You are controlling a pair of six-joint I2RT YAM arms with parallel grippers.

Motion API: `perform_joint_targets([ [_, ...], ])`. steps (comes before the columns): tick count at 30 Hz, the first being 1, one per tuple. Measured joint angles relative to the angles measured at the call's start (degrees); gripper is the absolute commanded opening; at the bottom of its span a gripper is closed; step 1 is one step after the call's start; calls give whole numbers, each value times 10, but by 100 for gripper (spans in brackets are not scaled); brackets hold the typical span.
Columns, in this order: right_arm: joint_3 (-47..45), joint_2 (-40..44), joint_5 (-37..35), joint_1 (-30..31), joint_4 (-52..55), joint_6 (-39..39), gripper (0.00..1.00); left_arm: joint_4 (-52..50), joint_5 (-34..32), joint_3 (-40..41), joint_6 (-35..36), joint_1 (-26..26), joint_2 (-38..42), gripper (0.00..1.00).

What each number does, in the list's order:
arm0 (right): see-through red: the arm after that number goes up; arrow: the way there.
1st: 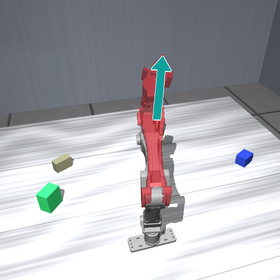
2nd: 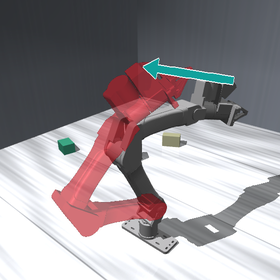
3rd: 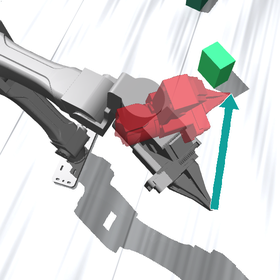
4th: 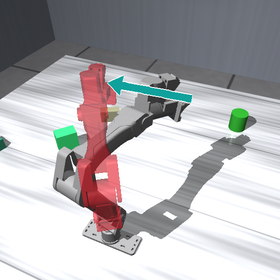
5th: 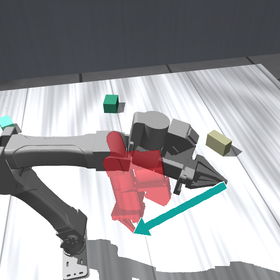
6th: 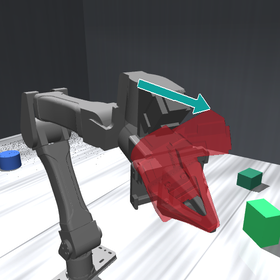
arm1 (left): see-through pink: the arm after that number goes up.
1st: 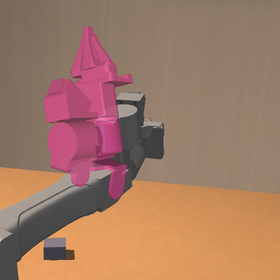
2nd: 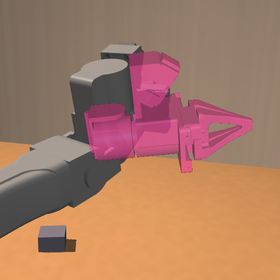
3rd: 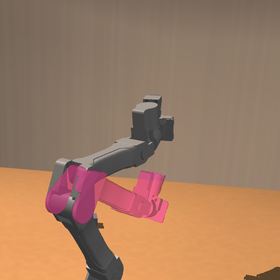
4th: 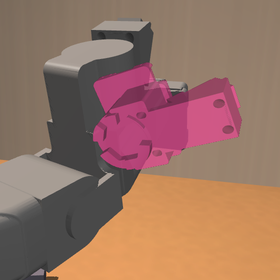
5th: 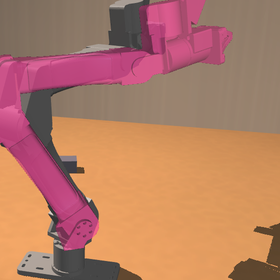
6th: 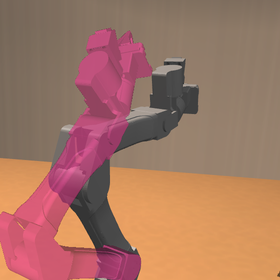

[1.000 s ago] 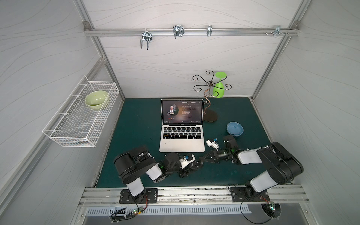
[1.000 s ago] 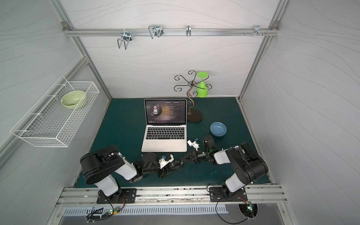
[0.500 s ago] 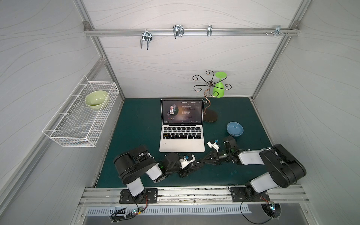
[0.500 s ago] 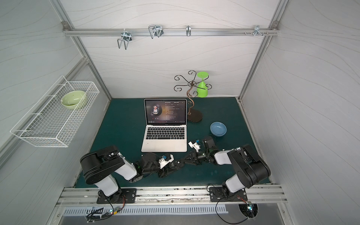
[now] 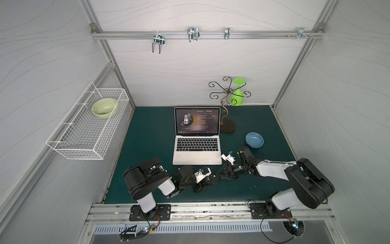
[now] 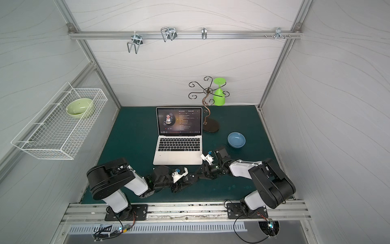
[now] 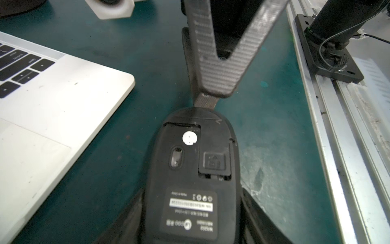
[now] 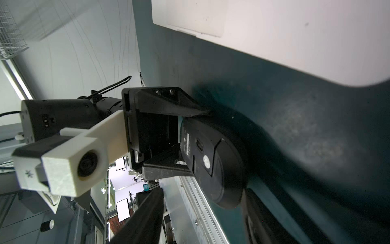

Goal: Remove the wireless mouse receiver from the laptop
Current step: Close the lid on the mouse.

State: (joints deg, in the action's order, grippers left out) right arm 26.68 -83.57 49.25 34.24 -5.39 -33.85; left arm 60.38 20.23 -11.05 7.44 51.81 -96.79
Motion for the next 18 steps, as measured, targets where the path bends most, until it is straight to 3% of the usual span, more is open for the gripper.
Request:
perform_joint_targets([
  [10,50,3,-96,44,113,54,85,5,-1,2,-1,0,0,7],
  [15,52,9,-102,38,129,74,89,4,-1,2,-1,0,0,6],
  [18,50,9,-92,21,127,82,86,4,-1,2,-1,0,0,2],
])
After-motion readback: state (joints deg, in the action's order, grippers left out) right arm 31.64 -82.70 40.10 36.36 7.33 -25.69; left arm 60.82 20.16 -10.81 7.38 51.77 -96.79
